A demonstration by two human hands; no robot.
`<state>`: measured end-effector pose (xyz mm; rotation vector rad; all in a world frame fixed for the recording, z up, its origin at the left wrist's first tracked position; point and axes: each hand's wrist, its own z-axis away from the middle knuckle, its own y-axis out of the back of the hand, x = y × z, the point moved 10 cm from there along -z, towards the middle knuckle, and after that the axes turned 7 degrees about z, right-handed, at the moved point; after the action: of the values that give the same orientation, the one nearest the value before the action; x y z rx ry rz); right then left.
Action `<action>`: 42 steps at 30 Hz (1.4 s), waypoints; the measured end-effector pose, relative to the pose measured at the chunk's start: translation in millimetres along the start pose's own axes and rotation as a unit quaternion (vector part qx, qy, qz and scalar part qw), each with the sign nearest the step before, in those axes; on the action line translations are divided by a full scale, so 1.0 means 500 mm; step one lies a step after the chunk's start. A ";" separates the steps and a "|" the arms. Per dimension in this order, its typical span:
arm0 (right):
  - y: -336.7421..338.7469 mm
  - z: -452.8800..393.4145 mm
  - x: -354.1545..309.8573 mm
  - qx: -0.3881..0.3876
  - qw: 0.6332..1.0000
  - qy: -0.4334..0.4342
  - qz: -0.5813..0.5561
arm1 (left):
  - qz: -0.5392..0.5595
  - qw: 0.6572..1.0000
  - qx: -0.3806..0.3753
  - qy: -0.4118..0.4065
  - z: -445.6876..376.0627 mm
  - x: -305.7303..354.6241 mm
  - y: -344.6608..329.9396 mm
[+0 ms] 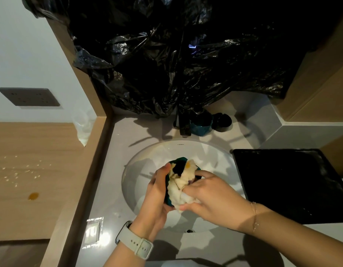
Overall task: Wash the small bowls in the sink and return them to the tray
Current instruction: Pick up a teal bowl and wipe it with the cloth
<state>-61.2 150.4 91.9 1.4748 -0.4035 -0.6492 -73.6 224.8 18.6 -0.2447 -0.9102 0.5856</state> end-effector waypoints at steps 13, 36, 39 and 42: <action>0.028 -0.021 -0.020 0.099 0.992 -0.042 0.064 | 0.024 1.000 0.002 -0.002 0.003 0.008 0.012; 0.062 0.000 -0.014 0.102 0.993 0.022 0.055 | 0.076 0.991 -0.092 0.056 0.005 0.013 -0.025; 0.061 0.000 -0.024 0.084 0.993 0.068 0.041 | 0.055 0.991 -0.107 0.055 0.004 0.018 -0.027; 0.039 -0.005 -0.039 0.085 0.994 0.058 -0.018 | 0.027 0.995 -0.084 0.049 0.005 0.019 -0.019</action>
<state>-71.4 164.0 113.6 1.6770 -0.3482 -0.5649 -67.8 222.5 30.5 -0.4472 -0.8613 0.5430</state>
